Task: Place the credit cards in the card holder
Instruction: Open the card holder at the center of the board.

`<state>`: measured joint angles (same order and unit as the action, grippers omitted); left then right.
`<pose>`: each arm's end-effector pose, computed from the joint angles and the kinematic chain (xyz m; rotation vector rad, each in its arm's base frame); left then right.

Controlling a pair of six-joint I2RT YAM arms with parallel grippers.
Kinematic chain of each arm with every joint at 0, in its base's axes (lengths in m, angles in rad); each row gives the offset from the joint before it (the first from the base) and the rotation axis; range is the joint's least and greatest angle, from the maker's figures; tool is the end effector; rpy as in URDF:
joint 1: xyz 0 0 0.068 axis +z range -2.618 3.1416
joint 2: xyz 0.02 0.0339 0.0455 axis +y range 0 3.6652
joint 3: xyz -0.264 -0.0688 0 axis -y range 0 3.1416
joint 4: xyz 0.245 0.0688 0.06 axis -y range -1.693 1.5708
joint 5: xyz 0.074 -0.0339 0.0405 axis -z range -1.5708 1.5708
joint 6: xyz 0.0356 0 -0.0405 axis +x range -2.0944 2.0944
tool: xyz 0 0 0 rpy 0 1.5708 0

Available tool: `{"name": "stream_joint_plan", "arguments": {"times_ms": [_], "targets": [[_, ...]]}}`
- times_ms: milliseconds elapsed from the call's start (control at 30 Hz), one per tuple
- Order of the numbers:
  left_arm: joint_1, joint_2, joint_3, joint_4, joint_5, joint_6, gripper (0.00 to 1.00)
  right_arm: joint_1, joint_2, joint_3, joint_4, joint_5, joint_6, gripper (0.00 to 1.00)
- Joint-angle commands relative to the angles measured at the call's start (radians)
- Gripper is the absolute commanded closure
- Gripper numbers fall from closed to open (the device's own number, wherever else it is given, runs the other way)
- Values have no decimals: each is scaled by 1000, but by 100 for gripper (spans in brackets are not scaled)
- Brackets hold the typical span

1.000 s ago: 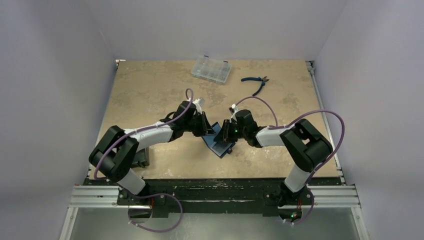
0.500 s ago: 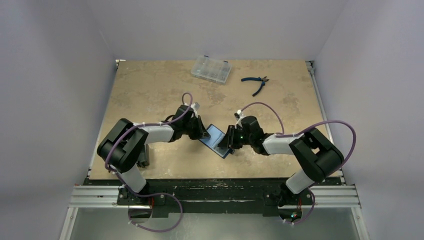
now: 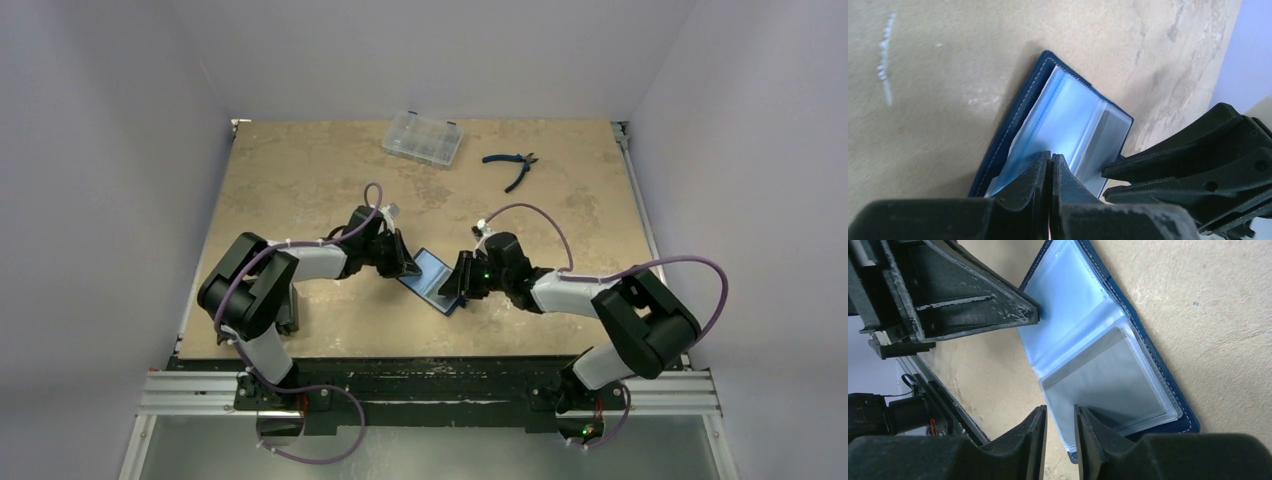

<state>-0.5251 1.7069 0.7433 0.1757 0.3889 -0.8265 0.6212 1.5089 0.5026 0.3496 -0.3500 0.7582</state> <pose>0.2704 -0.1723 0.1323 -0.1788 2.5646 -1.0553 0.2129 0.1674 0.1365 -0.0444 2.4324 1.0890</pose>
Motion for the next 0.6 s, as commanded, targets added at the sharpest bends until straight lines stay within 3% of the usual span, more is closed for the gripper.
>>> {"name": "stream_joint_plan", "arguments": {"times_ms": [0,233,400,567], "targets": [[6,26,98,-37,160,22,100,1,-65,67,-124,-5,-45,65],[-38,27,175,4,274,-28,100,-10,-40,80,-129,-5,-58,67],[-11,48,101,18,151,-26,100,-10,-5,3,-47,1,-30,73],[83,117,4,82,117,-41,100,-23,40,-80,43,1,8,76]]}}
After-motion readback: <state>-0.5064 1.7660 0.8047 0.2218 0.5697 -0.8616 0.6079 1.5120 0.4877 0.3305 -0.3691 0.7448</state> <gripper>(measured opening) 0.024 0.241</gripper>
